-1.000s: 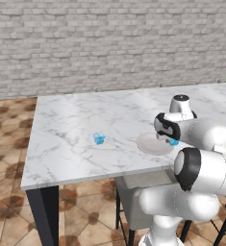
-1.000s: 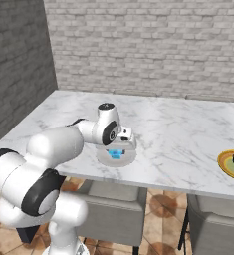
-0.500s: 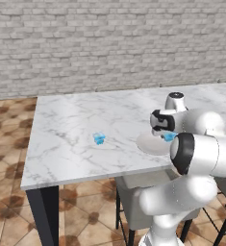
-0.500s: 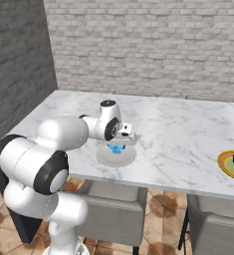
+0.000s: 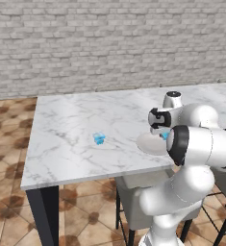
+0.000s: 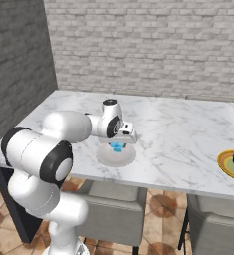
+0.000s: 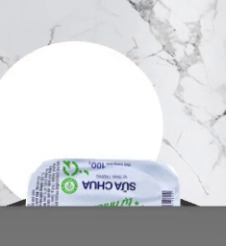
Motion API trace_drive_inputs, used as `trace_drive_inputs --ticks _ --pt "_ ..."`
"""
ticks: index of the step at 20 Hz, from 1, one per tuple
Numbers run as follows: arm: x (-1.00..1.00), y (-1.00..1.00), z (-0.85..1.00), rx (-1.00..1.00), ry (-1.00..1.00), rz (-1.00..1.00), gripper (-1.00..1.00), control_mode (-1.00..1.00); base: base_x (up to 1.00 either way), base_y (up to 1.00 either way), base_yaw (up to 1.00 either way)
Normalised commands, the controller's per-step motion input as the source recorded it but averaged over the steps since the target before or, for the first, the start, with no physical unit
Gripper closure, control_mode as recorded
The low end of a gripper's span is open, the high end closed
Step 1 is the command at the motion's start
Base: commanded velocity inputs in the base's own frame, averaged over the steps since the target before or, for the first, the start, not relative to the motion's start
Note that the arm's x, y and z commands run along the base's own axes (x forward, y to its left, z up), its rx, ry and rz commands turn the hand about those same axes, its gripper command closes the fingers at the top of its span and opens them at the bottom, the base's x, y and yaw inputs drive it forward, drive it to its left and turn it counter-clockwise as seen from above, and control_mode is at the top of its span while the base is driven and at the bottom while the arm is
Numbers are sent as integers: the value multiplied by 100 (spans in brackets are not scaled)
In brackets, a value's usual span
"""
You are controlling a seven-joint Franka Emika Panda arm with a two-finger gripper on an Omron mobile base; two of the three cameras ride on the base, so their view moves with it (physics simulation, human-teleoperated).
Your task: Place two yogurt containers on each plate.
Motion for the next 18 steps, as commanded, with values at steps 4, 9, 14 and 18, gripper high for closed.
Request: trace_drive_inputs --ticks 4,9,14,18 --pt "0 0 -26 0 -1 0 100 -100 0 0 0" --pt "9 0 -12 0 0 0 100 -100 0 0 0" --pt "20 0 -9 0 0 0 100 -100 0 0 0" --pt "16 0 -9 0 0 0 100 -100 0 0 0"
